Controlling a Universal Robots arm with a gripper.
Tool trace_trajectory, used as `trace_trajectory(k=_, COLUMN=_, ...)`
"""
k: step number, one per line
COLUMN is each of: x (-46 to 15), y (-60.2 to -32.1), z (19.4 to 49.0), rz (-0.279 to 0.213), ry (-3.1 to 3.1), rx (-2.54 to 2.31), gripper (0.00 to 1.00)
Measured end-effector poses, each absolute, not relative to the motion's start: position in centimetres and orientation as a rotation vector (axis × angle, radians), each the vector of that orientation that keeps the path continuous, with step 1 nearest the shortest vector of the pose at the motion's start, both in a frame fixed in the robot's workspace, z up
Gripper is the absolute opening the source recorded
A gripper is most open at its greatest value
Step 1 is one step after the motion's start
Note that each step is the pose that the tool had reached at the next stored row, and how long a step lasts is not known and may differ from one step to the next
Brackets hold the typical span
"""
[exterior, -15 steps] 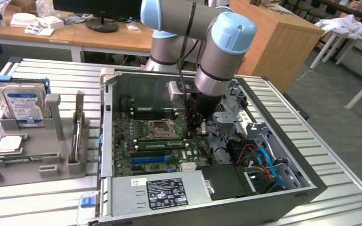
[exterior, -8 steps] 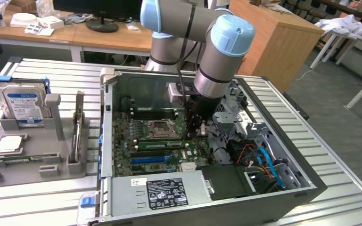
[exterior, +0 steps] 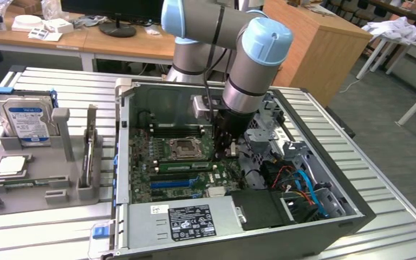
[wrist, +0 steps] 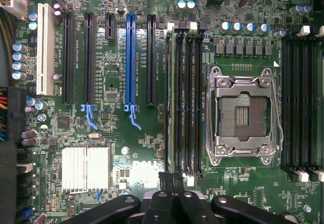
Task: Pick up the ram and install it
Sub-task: 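Press down the ram until it locks into place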
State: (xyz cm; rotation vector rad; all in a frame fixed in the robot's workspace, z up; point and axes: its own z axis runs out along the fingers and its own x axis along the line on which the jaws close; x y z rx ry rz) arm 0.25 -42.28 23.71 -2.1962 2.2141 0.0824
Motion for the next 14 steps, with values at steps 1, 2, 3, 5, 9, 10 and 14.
trace_trajectory(k=1, x=0.25, y=-42.27, z=23.65, rz=0.083, ry=2.214, rx=-2.196, gripper=0.11)
trace_trajectory(k=2, x=0.25, y=-42.27, z=23.57, rz=0.083, ry=2.214, rx=-2.196, gripper=0.11)
trace_trajectory(k=3, x=0.25, y=-42.28, z=23.52, rz=0.082, ry=2.214, rx=-2.196, gripper=0.11)
trace_trajectory(k=5, x=0.25, y=-42.28, z=23.40, rz=0.082, ry=2.214, rx=-2.196, gripper=0.11)
trace_trajectory(k=9, x=0.25, y=-42.28, z=23.38, rz=0.082, ry=2.214, rx=-2.196, gripper=0.11)
trace_trajectory(k=10, x=0.25, y=-42.27, z=23.37, rz=0.082, ry=2.214, rx=-2.196, gripper=0.11)
trace_trajectory(k=14, x=0.25, y=-42.21, z=23.33, rz=0.082, ry=2.214, rx=-2.196, gripper=0.11)
